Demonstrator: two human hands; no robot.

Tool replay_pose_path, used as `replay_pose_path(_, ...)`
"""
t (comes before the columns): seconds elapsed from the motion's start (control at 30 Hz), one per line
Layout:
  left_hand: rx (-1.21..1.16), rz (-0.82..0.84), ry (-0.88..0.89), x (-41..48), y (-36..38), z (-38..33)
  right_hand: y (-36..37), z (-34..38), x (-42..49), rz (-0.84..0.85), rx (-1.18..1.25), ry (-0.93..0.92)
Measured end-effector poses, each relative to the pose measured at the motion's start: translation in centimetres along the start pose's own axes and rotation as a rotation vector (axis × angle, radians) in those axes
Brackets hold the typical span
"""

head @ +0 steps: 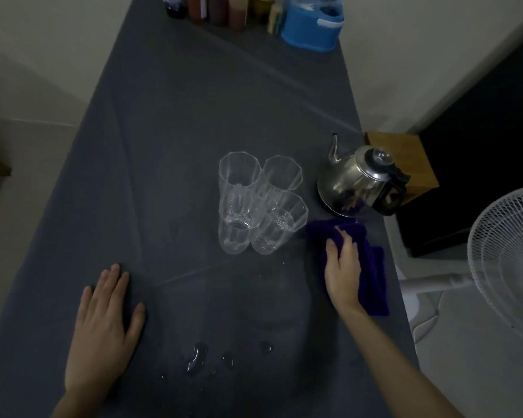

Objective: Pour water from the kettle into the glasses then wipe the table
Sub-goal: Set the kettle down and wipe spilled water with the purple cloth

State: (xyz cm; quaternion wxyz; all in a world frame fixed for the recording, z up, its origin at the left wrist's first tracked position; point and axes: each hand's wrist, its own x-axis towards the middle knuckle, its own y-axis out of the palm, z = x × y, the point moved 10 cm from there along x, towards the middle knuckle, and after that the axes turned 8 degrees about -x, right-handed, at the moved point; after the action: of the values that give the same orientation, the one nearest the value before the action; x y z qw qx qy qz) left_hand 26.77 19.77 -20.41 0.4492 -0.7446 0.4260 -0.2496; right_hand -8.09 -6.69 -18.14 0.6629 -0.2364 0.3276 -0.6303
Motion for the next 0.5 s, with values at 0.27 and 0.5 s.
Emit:
replay_pose_path(0.27, 0.02, 0.007, -0.003, 0.0, -0.3, -0.3, 2.1, 2.4, -0.8, 0.103, 0.231, -0.001)
replay_pose_path(0.5, 0.025, -0.011, 0.003, -0.3, -0.4, -0.5, 3.5, 1.8, -3.0, 0.218, 0.199, -0.052)
